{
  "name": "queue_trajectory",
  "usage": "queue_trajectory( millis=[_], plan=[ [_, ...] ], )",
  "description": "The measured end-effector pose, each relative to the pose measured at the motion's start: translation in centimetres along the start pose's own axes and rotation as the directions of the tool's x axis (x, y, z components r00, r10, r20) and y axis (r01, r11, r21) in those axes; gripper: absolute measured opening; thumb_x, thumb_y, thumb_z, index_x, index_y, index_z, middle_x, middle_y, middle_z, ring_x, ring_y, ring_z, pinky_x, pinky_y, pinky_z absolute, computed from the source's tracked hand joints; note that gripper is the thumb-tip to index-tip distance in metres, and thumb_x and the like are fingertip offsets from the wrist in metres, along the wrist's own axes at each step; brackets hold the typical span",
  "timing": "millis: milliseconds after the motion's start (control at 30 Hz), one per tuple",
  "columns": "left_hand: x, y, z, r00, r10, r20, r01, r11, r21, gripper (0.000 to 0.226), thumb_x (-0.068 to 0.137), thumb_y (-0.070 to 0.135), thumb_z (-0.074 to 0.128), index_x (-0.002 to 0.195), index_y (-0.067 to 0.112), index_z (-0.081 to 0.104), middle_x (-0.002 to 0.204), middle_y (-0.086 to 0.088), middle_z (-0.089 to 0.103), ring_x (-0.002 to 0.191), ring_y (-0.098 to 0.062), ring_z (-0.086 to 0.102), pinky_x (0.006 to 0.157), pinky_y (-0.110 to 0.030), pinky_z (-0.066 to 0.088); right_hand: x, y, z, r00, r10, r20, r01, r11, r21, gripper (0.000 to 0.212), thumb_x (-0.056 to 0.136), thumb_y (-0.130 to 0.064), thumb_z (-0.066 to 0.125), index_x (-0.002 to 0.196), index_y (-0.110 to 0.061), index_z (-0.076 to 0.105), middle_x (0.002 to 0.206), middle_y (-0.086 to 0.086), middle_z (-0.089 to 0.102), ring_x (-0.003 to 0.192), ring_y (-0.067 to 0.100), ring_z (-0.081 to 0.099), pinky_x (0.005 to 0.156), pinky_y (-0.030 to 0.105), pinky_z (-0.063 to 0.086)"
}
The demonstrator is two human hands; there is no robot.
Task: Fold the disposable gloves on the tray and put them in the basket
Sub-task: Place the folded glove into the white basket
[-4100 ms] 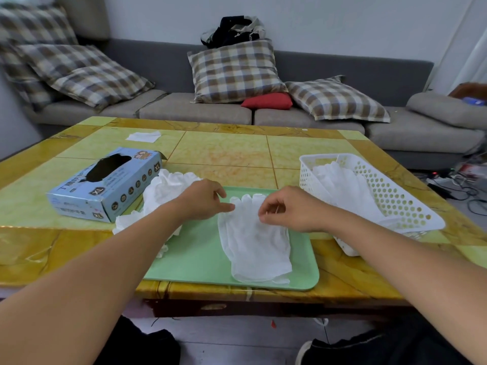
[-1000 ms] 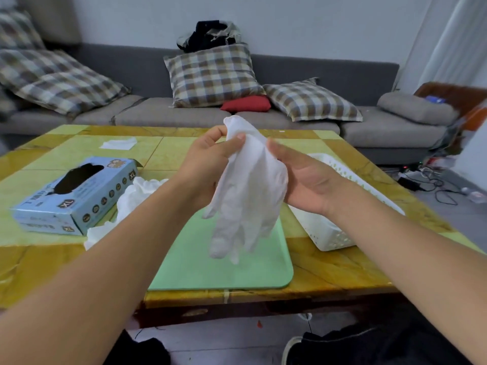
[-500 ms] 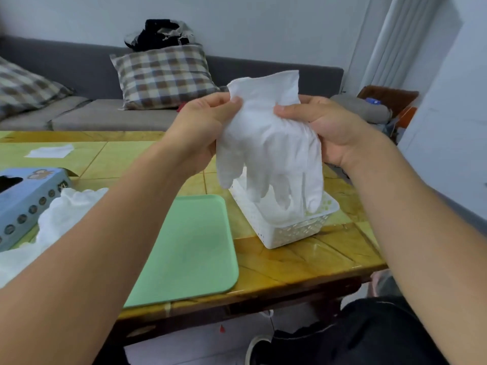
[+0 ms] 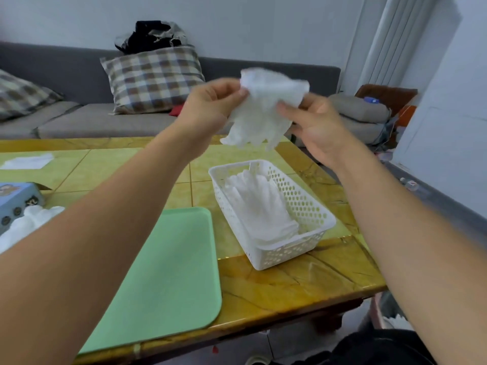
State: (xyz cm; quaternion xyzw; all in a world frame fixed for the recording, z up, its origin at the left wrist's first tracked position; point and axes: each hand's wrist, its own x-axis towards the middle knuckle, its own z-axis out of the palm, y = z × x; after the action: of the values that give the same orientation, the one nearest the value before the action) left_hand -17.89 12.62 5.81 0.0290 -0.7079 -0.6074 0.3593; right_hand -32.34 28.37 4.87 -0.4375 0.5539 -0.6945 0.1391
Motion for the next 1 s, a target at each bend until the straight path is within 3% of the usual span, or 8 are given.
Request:
queue_trajectory(
  millis=[200, 367, 500, 600, 700, 767, 867, 1000],
  plan=[
    [-6.0, -9.4, -1.6, 0.952, -0.204, 0.229, 0.083, 0.890, 0.448, 0.018, 0.091, 0.004, 0.070, 0.096, 0.020, 0.079, 0.099, 0.006, 0.076, 0.086, -0.001, 0.068, 0.082, -0.018, 0.049, -4.6, 7.2, -1.9, 0.950, 0.256, 0.180, -0.159, 0.891, -0.426, 0.026, 0.089, 0.003, 0.072, 0.100, -0.020, 0.076, 0.091, -0.014, 0.077, 0.088, -0.001, 0.070, 0.082, 0.019, 0.054],
    [-7.4, -9.3, -0.4, 0.902, -0.142, 0.408, -0.154, 0.777, 0.611, 0.017, 0.089, 0.009, 0.072, 0.098, 0.020, 0.082, 0.093, 0.013, 0.075, 0.086, 0.003, 0.066, 0.077, -0.009, 0.047, -7.2, 7.2, -2.3, 0.833, 0.421, 0.359, -0.072, 0.725, -0.685, 0.016, 0.086, -0.007, 0.079, 0.099, -0.017, 0.081, 0.098, -0.003, 0.079, 0.097, 0.011, 0.073, 0.090, 0.031, 0.057],
    [-8.1, -8.2, 1.3, 0.828, -0.194, 0.526, -0.279, 0.672, 0.686, 0.017, 0.088, 0.015, 0.071, 0.100, 0.020, 0.080, 0.096, 0.015, 0.075, 0.086, 0.006, 0.064, 0.076, -0.007, 0.047, -7.5, 5.8, -2.3, 0.826, 0.433, 0.360, -0.019, 0.661, -0.750, 0.017, 0.086, -0.008, 0.075, 0.093, -0.021, 0.082, 0.093, -0.008, 0.079, 0.093, 0.010, 0.073, 0.095, 0.042, 0.056],
    [-8.3, -7.5, 2.2, 0.750, -0.329, 0.574, -0.285, 0.623, 0.729, 0.020, 0.083, 0.019, 0.067, 0.098, 0.020, 0.081, 0.096, 0.009, 0.077, 0.089, -0.002, 0.068, 0.085, -0.023, 0.056, -7.1, 4.7, -2.5, 0.766, 0.535, 0.357, 0.004, 0.551, -0.834, 0.027, 0.079, -0.014, 0.068, 0.093, -0.032, 0.082, 0.093, -0.008, 0.078, 0.097, 0.020, 0.073, 0.094, 0.050, 0.056],
    [-8.5, -7.2, 2.5, 0.738, -0.425, 0.524, -0.214, 0.590, 0.779, 0.037, 0.078, 0.041, 0.055, 0.091, 0.018, 0.080, 0.092, 0.002, 0.077, 0.089, -0.017, 0.070, 0.084, -0.041, 0.057, -7.0, 3.6, -2.1, 0.645, 0.675, 0.358, -0.021, 0.485, -0.874, 0.030, 0.076, -0.033, 0.061, 0.097, -0.039, 0.080, 0.090, -0.023, 0.075, 0.091, -0.003, 0.067, 0.089, 0.034, 0.054],
    [-8.5, -7.3, 2.2, 0.811, -0.333, 0.482, -0.237, 0.565, 0.790, 0.040, 0.079, 0.045, 0.048, 0.091, 0.023, 0.079, 0.091, 0.007, 0.076, 0.086, -0.015, 0.068, 0.081, -0.039, 0.054, -6.5, 3.3, -1.6, 0.693, 0.630, 0.349, -0.070, 0.541, -0.838, 0.032, 0.074, -0.052, 0.062, 0.098, -0.041, 0.080, 0.107, -0.021, 0.074, 0.109, -0.004, 0.062, 0.104, 0.035, 0.047],
    [-8.1, -7.4, 1.4, 0.877, -0.213, 0.430, -0.371, 0.270, 0.889, 0.033, 0.085, 0.046, 0.048, 0.088, 0.028, 0.075, 0.092, 0.010, 0.072, 0.087, -0.015, 0.063, 0.088, -0.036, 0.042, -5.9, 4.9, -0.2, 0.777, 0.546, 0.315, -0.009, 0.509, -0.861, 0.052, 0.074, -0.051, 0.081, 0.124, -0.042, 0.068, 0.136, -0.019, 0.061, 0.129, 0.003, 0.052, 0.113, 0.040, 0.042],
    [-8.3, -8.5, 0.7, 0.852, -0.410, 0.325, -0.266, 0.195, 0.944, 0.043, 0.094, 0.048, 0.041, 0.084, 0.021, 0.072, 0.075, 0.005, 0.057, 0.080, -0.020, 0.052, 0.095, -0.044, 0.037, -5.7, 7.9, 3.1, 0.590, 0.761, 0.270, 0.087, 0.273, -0.958, 0.107, 0.074, -0.040, 0.085, 0.158, -0.042, 0.019, 0.163, -0.014, 0.023, 0.144, 0.017, 0.037, 0.102, 0.034, 0.045]
  ],
)
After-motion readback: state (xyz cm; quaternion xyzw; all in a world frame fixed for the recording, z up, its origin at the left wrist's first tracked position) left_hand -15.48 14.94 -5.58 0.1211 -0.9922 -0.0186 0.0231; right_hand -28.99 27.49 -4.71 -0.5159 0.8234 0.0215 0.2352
